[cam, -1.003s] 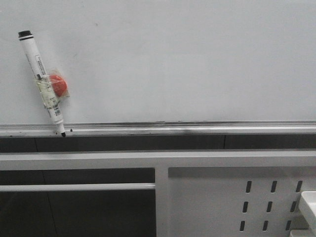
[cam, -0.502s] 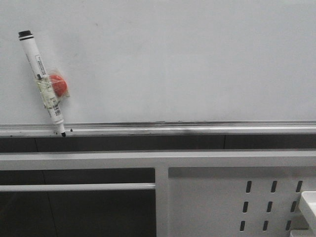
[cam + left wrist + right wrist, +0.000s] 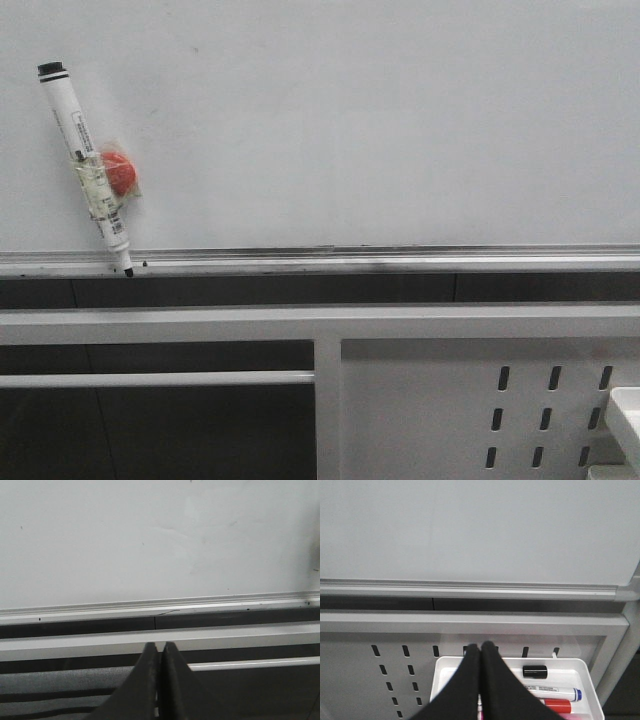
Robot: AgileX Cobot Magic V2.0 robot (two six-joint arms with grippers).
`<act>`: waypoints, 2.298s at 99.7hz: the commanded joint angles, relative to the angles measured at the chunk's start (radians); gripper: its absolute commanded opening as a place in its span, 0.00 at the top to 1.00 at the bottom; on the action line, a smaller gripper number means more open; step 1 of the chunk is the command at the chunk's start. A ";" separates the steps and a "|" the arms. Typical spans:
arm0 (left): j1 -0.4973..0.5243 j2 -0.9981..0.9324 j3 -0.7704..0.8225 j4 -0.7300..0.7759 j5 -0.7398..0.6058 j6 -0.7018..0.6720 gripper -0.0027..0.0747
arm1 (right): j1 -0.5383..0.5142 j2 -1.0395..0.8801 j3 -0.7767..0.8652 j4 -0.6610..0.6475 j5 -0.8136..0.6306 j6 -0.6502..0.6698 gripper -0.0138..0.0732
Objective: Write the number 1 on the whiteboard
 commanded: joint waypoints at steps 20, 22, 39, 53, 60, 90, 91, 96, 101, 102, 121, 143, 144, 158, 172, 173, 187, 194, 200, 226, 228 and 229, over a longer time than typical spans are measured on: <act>0.002 -0.023 0.034 -0.165 -0.265 -0.003 0.99 | -0.008 -0.018 0.013 -0.035 -0.173 0.000 0.92; 0.002 -0.023 0.032 -0.203 -0.300 -0.003 0.99 | -0.008 -0.018 0.013 -0.021 -0.228 0.000 0.92; 0.002 -0.023 0.032 -0.298 -0.474 -0.003 0.99 | -0.008 -0.018 0.013 0.010 -0.571 0.000 0.92; 0.002 -0.023 0.032 -0.298 -0.492 -0.003 0.99 | -0.008 -0.018 0.013 0.016 -0.746 0.011 0.92; 0.002 -0.023 0.024 -0.298 -0.434 -0.003 0.99 | -0.006 -0.018 0.009 0.034 -0.746 0.081 0.92; 0.000 0.098 -0.189 -0.383 -0.157 -0.003 0.99 | 0.037 0.093 -0.369 0.052 0.061 0.380 0.92; 0.000 0.113 -0.199 -0.390 -0.160 -0.003 0.99 | 0.038 0.099 -0.383 0.052 0.064 0.380 0.92; 0.000 0.144 -0.226 -0.390 -0.200 -0.003 0.99 | 0.045 0.141 -0.423 0.050 0.048 0.380 0.92; 0.000 0.171 -0.235 -0.386 -0.280 -0.003 0.99 | 0.045 0.170 -0.441 0.050 0.004 0.380 0.92; 0.000 0.174 -0.235 -0.386 -0.280 -0.003 0.99 | 0.045 0.173 -0.442 0.050 -0.003 0.380 0.92; 0.000 0.227 -0.235 -0.372 -0.433 -0.002 0.99 | 0.045 0.214 -0.442 0.041 -0.107 0.380 0.92; -0.045 0.266 -0.235 -0.337 -0.416 0.000 0.67 | 0.056 0.276 -0.442 0.041 0.026 0.247 0.92; -0.047 0.269 -0.235 -0.337 -0.419 0.000 0.65 | 0.057 0.279 -0.442 0.041 0.045 0.233 0.92; -0.093 0.299 -0.235 -0.337 -0.480 0.000 0.37 | 0.078 0.339 -0.413 0.041 0.124 0.195 0.92; -0.110 0.344 -0.235 -0.354 -0.477 -0.002 0.41 | 0.078 0.390 -0.401 0.121 0.046 0.202 0.92; -0.112 0.350 -0.235 -0.354 -0.470 -0.002 0.41 | 0.078 0.392 -0.401 0.127 0.044 0.201 0.92; -0.177 0.413 -0.228 -0.307 -0.465 -0.002 0.42 | 0.112 0.459 -0.401 0.140 0.071 0.136 0.92; -0.224 0.463 -0.212 -0.307 -0.518 -0.002 0.42 | 0.143 0.486 -0.401 0.140 0.073 0.105 0.92; -0.273 0.511 -0.202 -0.312 -0.567 -0.007 0.42 | 0.176 0.493 -0.403 0.140 0.069 0.105 0.92; -0.467 0.769 -0.182 -0.285 -0.798 -0.007 0.42 | 0.267 0.495 -0.407 0.127 -0.036 0.105 0.92; -0.480 0.794 -0.175 -0.288 -0.825 -0.007 0.42 | 0.272 0.495 -0.407 0.127 -0.036 0.105 0.92; -0.484 0.811 -0.173 -0.290 -0.845 -0.007 0.42 | 0.272 0.495 -0.407 0.127 -0.034 0.105 0.92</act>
